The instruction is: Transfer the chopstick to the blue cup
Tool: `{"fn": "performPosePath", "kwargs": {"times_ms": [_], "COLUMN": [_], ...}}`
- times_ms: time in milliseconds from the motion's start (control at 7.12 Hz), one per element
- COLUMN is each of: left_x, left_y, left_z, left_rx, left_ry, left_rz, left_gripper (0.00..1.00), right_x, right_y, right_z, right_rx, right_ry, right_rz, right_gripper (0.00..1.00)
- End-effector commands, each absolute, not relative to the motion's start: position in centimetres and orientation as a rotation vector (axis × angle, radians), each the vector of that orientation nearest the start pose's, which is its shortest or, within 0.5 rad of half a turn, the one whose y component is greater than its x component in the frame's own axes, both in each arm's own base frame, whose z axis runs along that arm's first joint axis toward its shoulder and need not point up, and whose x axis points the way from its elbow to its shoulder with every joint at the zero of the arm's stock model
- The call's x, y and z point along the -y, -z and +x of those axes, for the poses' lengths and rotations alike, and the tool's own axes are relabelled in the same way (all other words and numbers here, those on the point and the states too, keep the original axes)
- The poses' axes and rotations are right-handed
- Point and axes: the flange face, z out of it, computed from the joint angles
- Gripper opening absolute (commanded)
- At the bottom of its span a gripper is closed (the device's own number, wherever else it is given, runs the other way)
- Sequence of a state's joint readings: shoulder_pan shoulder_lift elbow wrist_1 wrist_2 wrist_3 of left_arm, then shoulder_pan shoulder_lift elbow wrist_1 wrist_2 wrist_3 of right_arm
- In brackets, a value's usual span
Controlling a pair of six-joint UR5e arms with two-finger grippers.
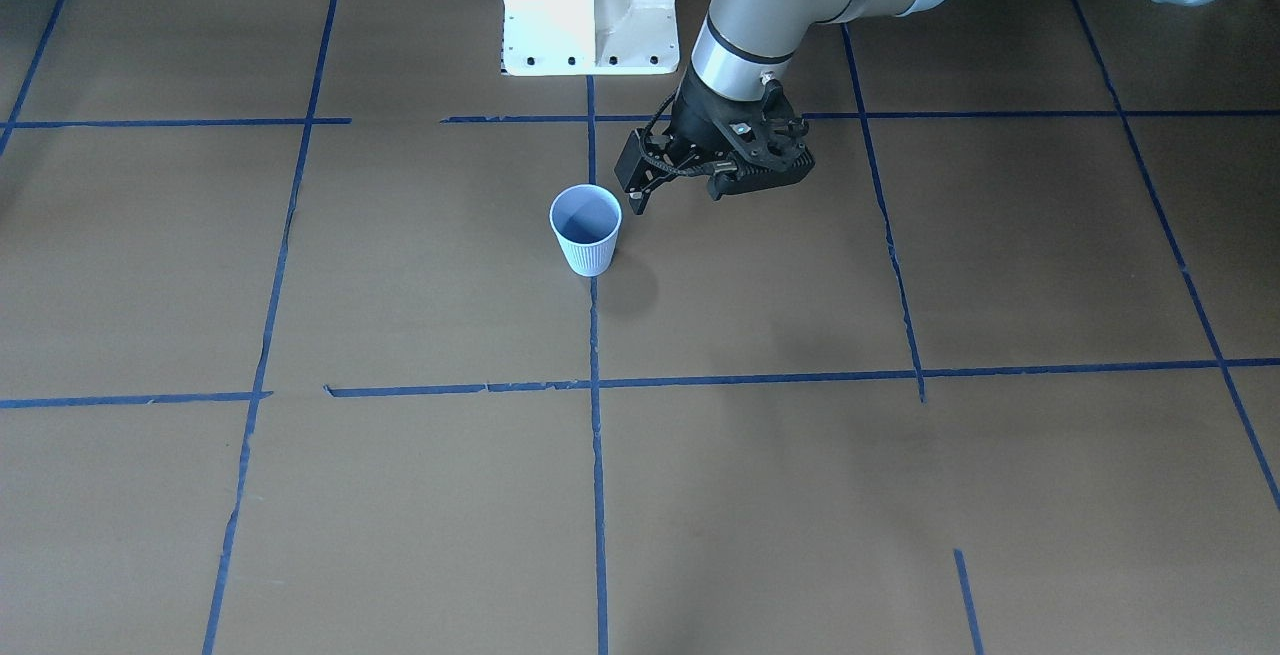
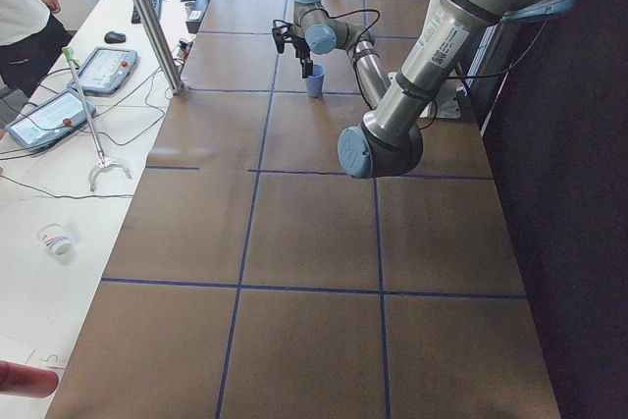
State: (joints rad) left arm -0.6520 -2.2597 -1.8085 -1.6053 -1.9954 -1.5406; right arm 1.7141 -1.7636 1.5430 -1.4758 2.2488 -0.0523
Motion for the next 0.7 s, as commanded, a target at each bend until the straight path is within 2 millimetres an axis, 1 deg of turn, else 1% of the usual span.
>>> {"fn": "performPosePath", "kwargs": {"times_ms": [0,140,421,561], "left_x": [45.95,45.92,45.59,45.45], "left_y": [-14.75,-14.68,-14.78,-15.48], "left_z": [45.16,45.11,45.46,45.45], "left_rx": [-1.027,-1.03,-1.028,-1.022], "left_ry": [0.38,0.379,0.397,0.4], "left_rz": [-0.064,-0.063,-0.079,-0.084], "left_gripper": [1.0,1.0,1.0,1.0], "right_x": [35.79,35.72,36.22,36.24], "right_y": [-75.27,-75.23,-74.98,-75.04], "right_z": [12.96,12.91,13.01,12.91], "right_rx": [0.676,0.681,0.677,0.683], "right_ry": [-0.154,-0.161,-0.158,-0.156], "right_rz": [-0.058,-0.061,-0.054,-0.052], "right_gripper": [0.65,0.54,0.04,0.01]}}
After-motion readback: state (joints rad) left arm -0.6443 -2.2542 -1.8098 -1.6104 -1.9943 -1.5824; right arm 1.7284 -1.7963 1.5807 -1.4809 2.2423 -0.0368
